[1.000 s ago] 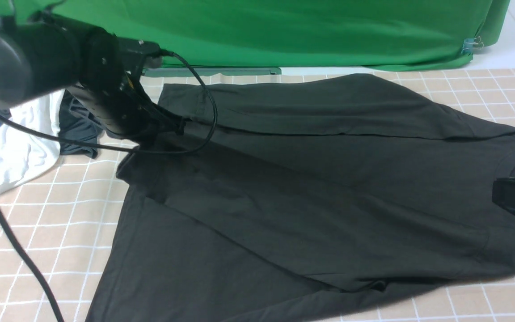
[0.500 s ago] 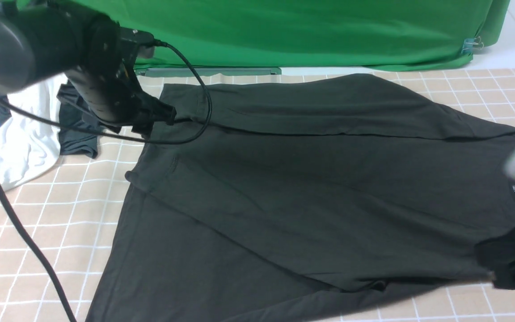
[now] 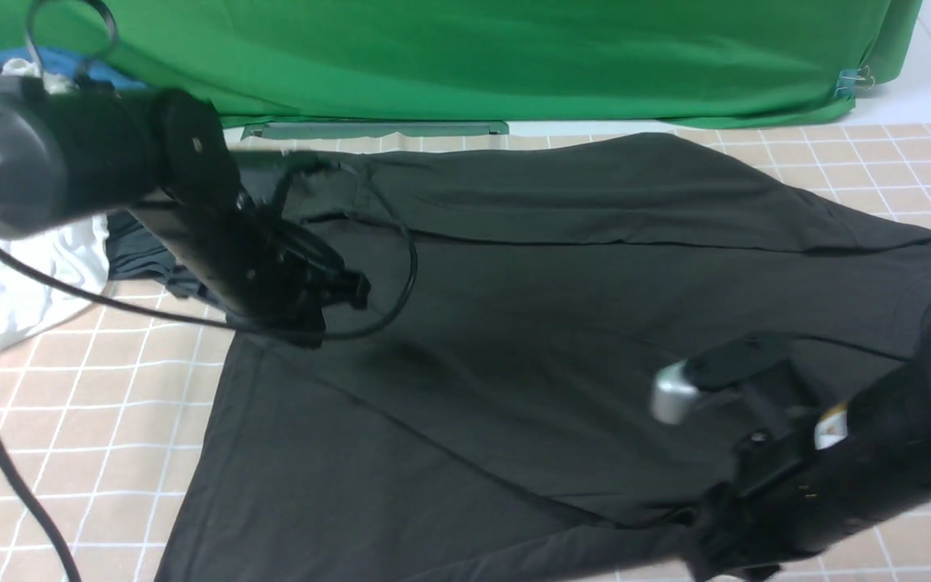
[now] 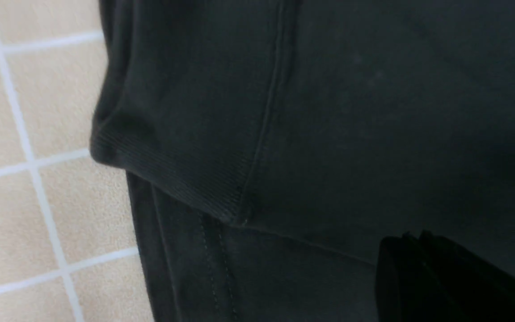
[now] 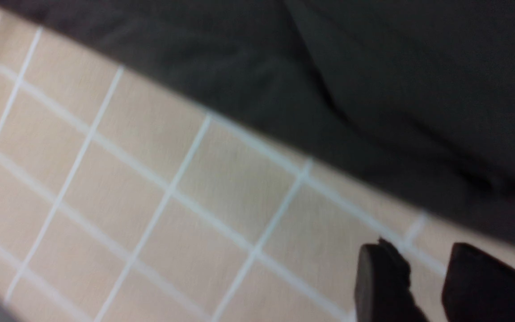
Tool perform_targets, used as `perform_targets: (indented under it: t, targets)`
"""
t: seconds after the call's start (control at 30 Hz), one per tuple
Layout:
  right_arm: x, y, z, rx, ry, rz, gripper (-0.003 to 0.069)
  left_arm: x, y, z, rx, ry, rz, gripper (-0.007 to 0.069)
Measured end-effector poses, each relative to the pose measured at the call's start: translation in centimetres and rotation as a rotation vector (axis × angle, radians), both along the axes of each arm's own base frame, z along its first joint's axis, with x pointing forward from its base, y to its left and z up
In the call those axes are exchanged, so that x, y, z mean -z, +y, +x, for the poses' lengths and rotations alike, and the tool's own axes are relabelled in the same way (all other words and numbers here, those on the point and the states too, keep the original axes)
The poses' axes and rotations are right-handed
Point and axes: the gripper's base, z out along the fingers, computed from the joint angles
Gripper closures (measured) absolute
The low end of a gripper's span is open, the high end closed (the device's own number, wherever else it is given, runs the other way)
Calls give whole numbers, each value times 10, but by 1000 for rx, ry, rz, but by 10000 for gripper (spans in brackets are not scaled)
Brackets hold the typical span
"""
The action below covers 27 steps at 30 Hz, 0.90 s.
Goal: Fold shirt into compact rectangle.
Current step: 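Grab the top left corner of the dark shirt with the left gripper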
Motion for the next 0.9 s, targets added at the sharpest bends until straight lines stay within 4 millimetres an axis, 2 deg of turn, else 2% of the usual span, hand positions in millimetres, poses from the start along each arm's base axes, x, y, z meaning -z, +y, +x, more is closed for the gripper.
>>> perform_targets:
  t: [0.23,0.9]
  targets:
    - [18,6,14,50,-68,-35,379,13,-1,5,-5,2,4,608]
    - [16,4,25,85,-190,-55,378,13,-1,5,2,-6,5,606]
